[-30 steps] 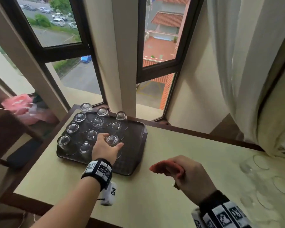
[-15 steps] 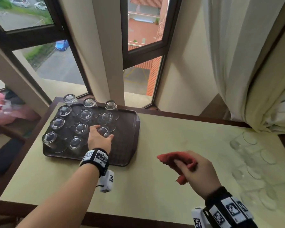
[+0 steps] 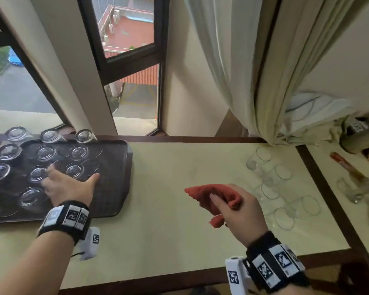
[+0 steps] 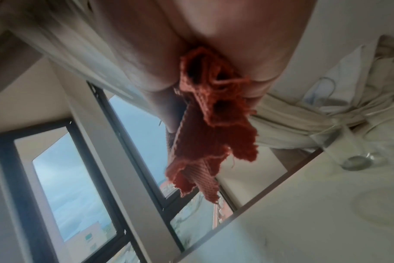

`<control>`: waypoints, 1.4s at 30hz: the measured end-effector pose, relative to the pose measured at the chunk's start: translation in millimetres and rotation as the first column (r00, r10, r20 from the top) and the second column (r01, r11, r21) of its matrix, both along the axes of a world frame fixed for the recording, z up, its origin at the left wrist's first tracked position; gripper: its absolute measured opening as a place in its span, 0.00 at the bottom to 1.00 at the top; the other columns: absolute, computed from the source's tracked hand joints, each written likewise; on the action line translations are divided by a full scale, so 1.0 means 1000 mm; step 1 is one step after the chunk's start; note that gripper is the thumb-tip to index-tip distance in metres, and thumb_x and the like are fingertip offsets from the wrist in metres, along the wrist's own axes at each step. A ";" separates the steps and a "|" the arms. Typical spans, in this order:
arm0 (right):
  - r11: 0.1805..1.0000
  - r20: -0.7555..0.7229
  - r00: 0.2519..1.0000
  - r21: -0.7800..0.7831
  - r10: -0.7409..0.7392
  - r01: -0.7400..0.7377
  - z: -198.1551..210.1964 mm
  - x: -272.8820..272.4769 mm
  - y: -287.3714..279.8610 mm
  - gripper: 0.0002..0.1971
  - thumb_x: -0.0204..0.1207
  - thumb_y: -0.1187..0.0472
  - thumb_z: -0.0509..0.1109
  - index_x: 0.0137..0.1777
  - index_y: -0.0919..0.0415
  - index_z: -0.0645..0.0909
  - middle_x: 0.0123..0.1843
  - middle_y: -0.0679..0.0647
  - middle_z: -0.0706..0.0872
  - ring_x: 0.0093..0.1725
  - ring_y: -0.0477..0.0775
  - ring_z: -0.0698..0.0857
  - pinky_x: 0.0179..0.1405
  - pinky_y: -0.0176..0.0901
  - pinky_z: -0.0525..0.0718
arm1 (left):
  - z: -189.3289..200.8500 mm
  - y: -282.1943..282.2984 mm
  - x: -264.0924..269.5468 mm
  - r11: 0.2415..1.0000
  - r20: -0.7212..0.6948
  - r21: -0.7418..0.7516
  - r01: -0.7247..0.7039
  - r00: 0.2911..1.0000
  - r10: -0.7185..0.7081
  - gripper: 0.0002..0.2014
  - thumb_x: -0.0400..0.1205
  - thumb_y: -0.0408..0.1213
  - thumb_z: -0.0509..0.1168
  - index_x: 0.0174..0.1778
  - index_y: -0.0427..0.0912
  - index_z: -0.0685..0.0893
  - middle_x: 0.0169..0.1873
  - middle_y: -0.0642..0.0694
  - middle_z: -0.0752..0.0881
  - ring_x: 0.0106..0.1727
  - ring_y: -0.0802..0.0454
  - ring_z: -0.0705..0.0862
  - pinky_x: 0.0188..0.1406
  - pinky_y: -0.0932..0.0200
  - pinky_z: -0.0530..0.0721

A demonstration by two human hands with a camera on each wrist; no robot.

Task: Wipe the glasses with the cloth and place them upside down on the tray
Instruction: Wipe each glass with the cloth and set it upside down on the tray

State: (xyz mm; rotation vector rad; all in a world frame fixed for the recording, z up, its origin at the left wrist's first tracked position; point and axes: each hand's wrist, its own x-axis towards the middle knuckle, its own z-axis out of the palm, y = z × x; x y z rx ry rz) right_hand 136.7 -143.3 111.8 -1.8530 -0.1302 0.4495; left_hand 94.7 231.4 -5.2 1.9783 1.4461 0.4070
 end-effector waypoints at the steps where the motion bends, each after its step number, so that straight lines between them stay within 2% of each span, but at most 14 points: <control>1: 0.999 0.017 0.999 0.009 -0.038 0.037 0.004 0.000 -0.010 0.10 0.87 0.70 0.70 0.57 0.56 0.91 0.53 0.47 0.97 0.56 0.50 0.96 0.41 0.65 0.95 | 0.012 -0.017 -0.001 0.999 0.006 0.046 -0.007 1.000 0.006 0.53 0.75 0.49 0.86 0.89 0.37 0.61 0.82 0.22 0.66 0.84 0.22 0.67 0.82 0.27 0.72; 3: 0.994 0.063 0.992 0.031 -0.111 0.109 0.010 0.001 -0.033 0.10 0.86 0.68 0.73 0.56 0.54 0.92 0.52 0.47 0.97 0.53 0.53 0.96 0.36 0.60 0.95 | 0.032 -0.061 -0.002 0.990 0.104 0.135 0.042 0.993 -0.056 0.44 0.79 0.49 0.81 0.85 0.38 0.66 0.81 0.24 0.67 0.85 0.24 0.63 0.80 0.25 0.71; 5: 0.981 0.112 0.975 0.047 -0.193 0.189 0.014 0.002 -0.059 0.09 0.85 0.66 0.74 0.55 0.52 0.93 0.49 0.47 0.97 0.46 0.53 0.97 0.30 0.48 0.92 | 0.039 -0.112 0.001 0.953 0.235 0.223 0.205 0.938 -0.256 0.32 0.80 0.45 0.81 0.76 0.38 0.76 0.67 0.34 0.77 0.74 0.30 0.72 0.70 0.29 0.76; 7: 0.960 0.150 0.948 0.039 -0.279 0.277 0.018 0.003 -0.086 0.07 0.83 0.63 0.77 0.52 0.49 0.93 0.44 0.47 0.96 0.37 0.54 0.96 0.25 0.38 0.88 | 0.033 -0.166 0.008 0.847 0.262 0.251 0.468 0.810 -0.525 0.21 0.80 0.44 0.80 0.65 0.44 0.82 0.52 0.48 0.79 0.56 0.44 0.79 0.55 0.42 0.81; 9: 0.948 0.198 0.928 0.008 -0.315 0.319 0.023 0.005 -0.115 0.06 0.82 0.60 0.78 0.50 0.46 0.91 0.40 0.44 0.94 0.31 0.50 0.93 0.22 0.32 0.84 | 0.022 -0.221 0.018 0.684 0.218 0.176 0.708 0.650 -0.728 0.15 0.81 0.50 0.77 0.59 0.56 0.80 0.48 0.57 0.79 0.47 0.58 0.79 0.46 0.56 0.81; 11: 0.941 0.242 0.914 -0.010 -0.325 0.338 0.023 0.009 -0.146 0.06 0.81 0.60 0.78 0.49 0.45 0.90 0.39 0.40 0.93 0.31 0.46 0.92 0.21 0.30 0.83 | 0.010 -0.276 0.032 0.501 0.157 0.090 0.861 0.484 -0.861 0.15 0.82 0.55 0.76 0.59 0.62 0.79 0.50 0.63 0.80 0.49 0.65 0.80 0.48 0.65 0.79; 13: 0.928 0.254 0.902 -0.039 -0.349 0.370 0.018 0.016 -0.179 0.05 0.81 0.59 0.79 0.50 0.46 0.91 0.39 0.44 0.94 0.31 0.49 0.93 0.20 0.30 0.82 | 0.000 -0.331 0.045 0.331 0.097 0.010 0.943 0.329 -0.939 0.19 0.82 0.58 0.75 0.66 0.61 0.81 0.55 0.62 0.80 0.55 0.62 0.78 0.57 0.62 0.80; 17: 0.906 0.262 0.903 -0.165 -0.342 0.390 -0.001 0.032 -0.245 0.03 0.83 0.55 0.77 0.54 0.48 0.90 0.42 0.45 0.93 0.34 0.49 0.94 0.25 0.31 0.85 | -0.018 -0.423 0.069 0.205 0.003 -0.117 0.972 0.207 -0.978 0.37 0.80 0.63 0.76 0.82 0.56 0.72 0.72 0.56 0.76 0.73 0.55 0.75 0.76 0.53 0.79; 22: 0.915 0.283 0.913 -0.193 -0.294 0.355 -0.014 0.040 -0.295 0.05 0.84 0.59 0.77 0.54 0.48 0.91 0.43 0.41 0.93 0.31 0.47 0.93 0.26 0.35 0.88 | -0.039 -0.482 0.081 0.286 -0.039 -0.151 0.946 0.283 -0.958 0.48 0.79 0.63 0.78 0.89 0.51 0.62 0.79 0.49 0.72 0.80 0.47 0.72 0.82 0.52 0.73; 28: 0.921 0.305 0.931 -0.265 -0.200 0.285 -0.023 0.038 -0.322 0.06 0.84 0.57 0.76 0.58 0.47 0.89 0.45 0.39 0.91 0.34 0.42 0.91 0.28 0.30 0.87 | -0.044 -0.500 0.082 0.425 -0.013 -0.179 0.887 0.430 -0.903 0.38 0.81 0.60 0.77 0.83 0.54 0.69 0.75 0.52 0.77 0.76 0.51 0.77 0.77 0.54 0.77; 31: 0.930 0.314 0.932 -0.254 -0.180 0.265 -0.027 0.039 -0.325 0.06 0.83 0.57 0.76 0.58 0.47 0.90 0.47 0.41 0.92 0.34 0.43 0.91 0.28 0.30 0.87 | -0.032 -0.497 0.074 0.519 0.036 -0.234 0.822 0.541 -0.840 0.36 0.77 0.62 0.80 0.78 0.59 0.72 0.69 0.58 0.80 0.67 0.55 0.82 0.67 0.57 0.82; 35: 0.951 0.304 0.932 -0.171 -0.198 0.258 -0.022 0.048 -0.311 0.07 0.83 0.55 0.76 0.56 0.42 0.89 0.47 0.39 0.93 0.35 0.44 0.92 0.27 0.35 0.89 | 0.010 -0.472 0.061 0.632 0.240 -0.276 0.724 0.689 -0.684 0.32 0.67 0.66 0.85 0.62 0.65 0.78 0.54 0.61 0.86 0.51 0.65 0.86 0.46 0.64 0.82; 39: 0.965 0.391 0.893 -0.042 -0.221 0.258 0.003 0.063 -0.271 0.06 0.83 0.58 0.77 0.54 0.45 0.90 0.43 0.40 0.92 0.25 0.46 0.89 0.23 0.31 0.85 | 0.070 -0.426 0.059 0.657 0.508 -0.353 0.666 0.726 -0.464 0.32 0.60 0.66 0.89 0.57 0.62 0.89 0.53 0.54 0.92 0.52 0.66 0.89 0.51 0.63 0.87; 42: 0.959 0.475 0.834 0.104 -0.282 0.265 0.034 0.074 -0.225 0.03 0.83 0.58 0.77 0.54 0.51 0.88 0.42 0.41 0.92 0.25 0.45 0.88 0.25 0.32 0.86 | 0.122 -0.393 0.065 0.582 0.713 -0.473 0.661 0.675 -0.188 0.33 0.58 0.60 0.87 0.57 0.50 0.95 0.56 0.49 0.94 0.51 0.53 0.92 0.58 0.50 0.90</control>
